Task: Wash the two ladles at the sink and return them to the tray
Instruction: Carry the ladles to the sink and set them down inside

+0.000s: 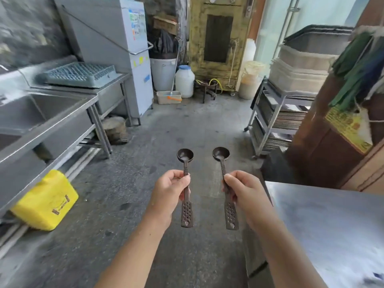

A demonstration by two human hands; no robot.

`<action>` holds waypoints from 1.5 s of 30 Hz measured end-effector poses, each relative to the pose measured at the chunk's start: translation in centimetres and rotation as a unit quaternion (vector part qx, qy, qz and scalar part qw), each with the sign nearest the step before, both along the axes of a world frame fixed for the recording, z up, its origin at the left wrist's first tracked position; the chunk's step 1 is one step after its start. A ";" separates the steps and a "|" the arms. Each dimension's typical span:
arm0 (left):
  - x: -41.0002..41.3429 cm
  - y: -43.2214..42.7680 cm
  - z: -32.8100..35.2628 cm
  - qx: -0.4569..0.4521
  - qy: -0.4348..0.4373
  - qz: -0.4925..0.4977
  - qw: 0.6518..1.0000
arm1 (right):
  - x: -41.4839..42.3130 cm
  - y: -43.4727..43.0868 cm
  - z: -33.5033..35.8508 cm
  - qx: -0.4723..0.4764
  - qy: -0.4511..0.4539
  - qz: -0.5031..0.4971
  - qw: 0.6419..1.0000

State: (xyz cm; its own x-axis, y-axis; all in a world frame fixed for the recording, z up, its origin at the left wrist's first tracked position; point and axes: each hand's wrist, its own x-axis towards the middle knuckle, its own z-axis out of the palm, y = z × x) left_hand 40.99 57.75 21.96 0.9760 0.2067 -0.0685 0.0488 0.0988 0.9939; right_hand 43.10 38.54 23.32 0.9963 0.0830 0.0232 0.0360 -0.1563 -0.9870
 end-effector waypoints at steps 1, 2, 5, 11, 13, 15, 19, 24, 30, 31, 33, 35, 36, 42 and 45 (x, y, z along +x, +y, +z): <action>0.5 1.2 -0.1 -0.003 0.002 0.021 1.000 | 1.2 1.3 -0.2 0.003 0.004 0.021 1.000; 1.0 2.4 -0.2 -0.006 0.004 0.044 0.999 | 2.5 2.5 -0.3 0.005 0.008 0.041 0.999; 3.1 5.6 -0.5 -0.014 0.006 0.112 0.994 | 6.6 6.1 -0.7 0.013 0.018 0.097 0.995; 8.5 11.1 -0.2 -0.019 -0.005 0.218 0.976 | 16.0 13.5 0.0 0.016 0.008 0.208 0.978; 10.3 12.7 0.5 -0.020 -0.008 0.249 0.968 | 19.2 15.9 0.7 0.015 0.000 0.238 0.971; 11.9 14.2 1.2 -0.021 -0.012 0.278 0.960 | 22.0 18.2 1.3 0.016 -0.008 0.264 0.964; 13.9 16.9 1.9 -0.025 -0.021 0.343 0.939 | 25.7 22.7 1.7 0.015 -0.019 0.324 0.946; 14.4 20.5 2.0 -0.014 -0.009 0.415 0.910 | 27.9 28.1 1.0 -0.001 -0.006 0.397 0.918; 14.1 27.2 0.6 -0.023 -0.005 0.492 0.870 | 29.1 36.8 0.1 -0.007 0.016 0.462 0.886; 14.2 28.5 0.3 -0.024 -0.004 0.499 0.866 | 29.4 38.4 -0.2 -0.011 0.018 0.473 0.881; 14.6 31.6 -0.4 -0.022 -0.003 0.510 0.860 | 29.8 41.8 -0.5 -0.019 0.024 0.489 0.872; 15.1 35.0 -0.6 -0.022 -0.005 0.515 0.857 | 30.2 45.8 -0.4 -0.026 0.021 0.501 0.865; 15.3 36.9 -0.7 -0.022 -0.007 0.515 0.857 | 30.3 47.9 -0.3 -0.026 0.018 0.507 0.861; 14.9 47.7 0.5 -0.031 -0.018 0.542 0.840 | 30.3 60.2 1.3 0.001 0.017 0.534 0.845; 14.2 51.9 1.2 -0.032 -0.022 0.555 0.831 | 30.1 65.3 1.7 0.001 0.007 0.545 0.839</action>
State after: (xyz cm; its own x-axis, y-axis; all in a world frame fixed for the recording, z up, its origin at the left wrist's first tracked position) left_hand 55.21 109.69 23.18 0.1885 0.9785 -0.0838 -0.1447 0.1121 0.9831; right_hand 73.25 103.80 24.99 0.3295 0.9441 0.0129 0.1449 -0.0370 -0.9888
